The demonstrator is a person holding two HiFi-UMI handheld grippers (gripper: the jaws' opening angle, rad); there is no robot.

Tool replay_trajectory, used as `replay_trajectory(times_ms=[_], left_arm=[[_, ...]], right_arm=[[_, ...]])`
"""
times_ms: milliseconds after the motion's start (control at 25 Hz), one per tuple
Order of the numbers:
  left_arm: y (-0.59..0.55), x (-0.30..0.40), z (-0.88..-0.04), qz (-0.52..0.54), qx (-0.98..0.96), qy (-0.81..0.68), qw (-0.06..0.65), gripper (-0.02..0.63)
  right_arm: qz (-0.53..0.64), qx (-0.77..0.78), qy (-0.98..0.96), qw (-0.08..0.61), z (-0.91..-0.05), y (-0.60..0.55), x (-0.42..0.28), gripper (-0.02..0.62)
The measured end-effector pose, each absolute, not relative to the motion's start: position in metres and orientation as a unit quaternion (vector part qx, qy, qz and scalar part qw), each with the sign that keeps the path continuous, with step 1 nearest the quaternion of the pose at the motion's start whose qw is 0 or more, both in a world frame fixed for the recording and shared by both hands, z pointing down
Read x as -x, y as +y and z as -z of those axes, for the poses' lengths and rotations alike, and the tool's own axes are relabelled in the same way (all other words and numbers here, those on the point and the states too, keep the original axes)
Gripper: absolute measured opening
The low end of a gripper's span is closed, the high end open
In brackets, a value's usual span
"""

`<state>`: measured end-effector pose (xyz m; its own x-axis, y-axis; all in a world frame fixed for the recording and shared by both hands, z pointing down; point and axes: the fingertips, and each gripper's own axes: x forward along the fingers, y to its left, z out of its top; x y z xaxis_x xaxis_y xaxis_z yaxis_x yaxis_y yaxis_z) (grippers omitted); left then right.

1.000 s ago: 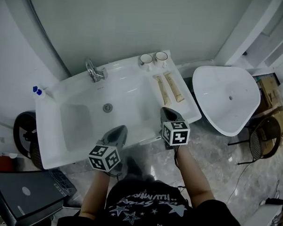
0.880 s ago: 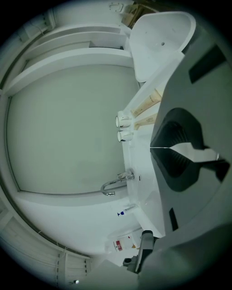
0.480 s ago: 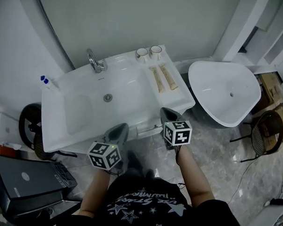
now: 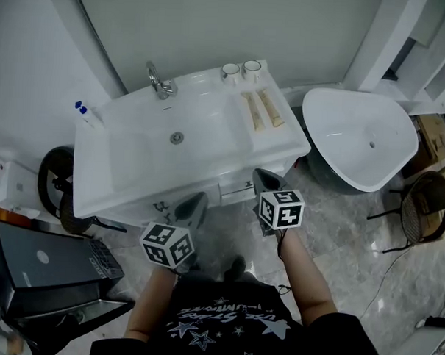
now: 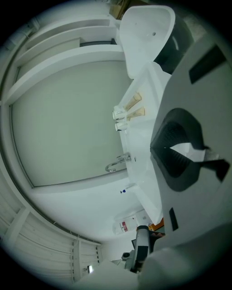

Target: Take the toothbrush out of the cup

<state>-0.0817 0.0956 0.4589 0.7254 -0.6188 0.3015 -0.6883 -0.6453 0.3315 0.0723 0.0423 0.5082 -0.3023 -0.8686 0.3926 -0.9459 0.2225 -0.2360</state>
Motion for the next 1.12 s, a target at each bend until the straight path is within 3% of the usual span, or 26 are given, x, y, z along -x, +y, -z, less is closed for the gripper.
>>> replay_trajectory(times_ms=[1120], left_arm=[[0.208,0.205,-0.463,-0.08,-0.932,-0.281,0.213,0.018]], right_arm=[[-0.188,-0.655,-0.726,0.092,-0.487,0.172,0.038,0.014]])
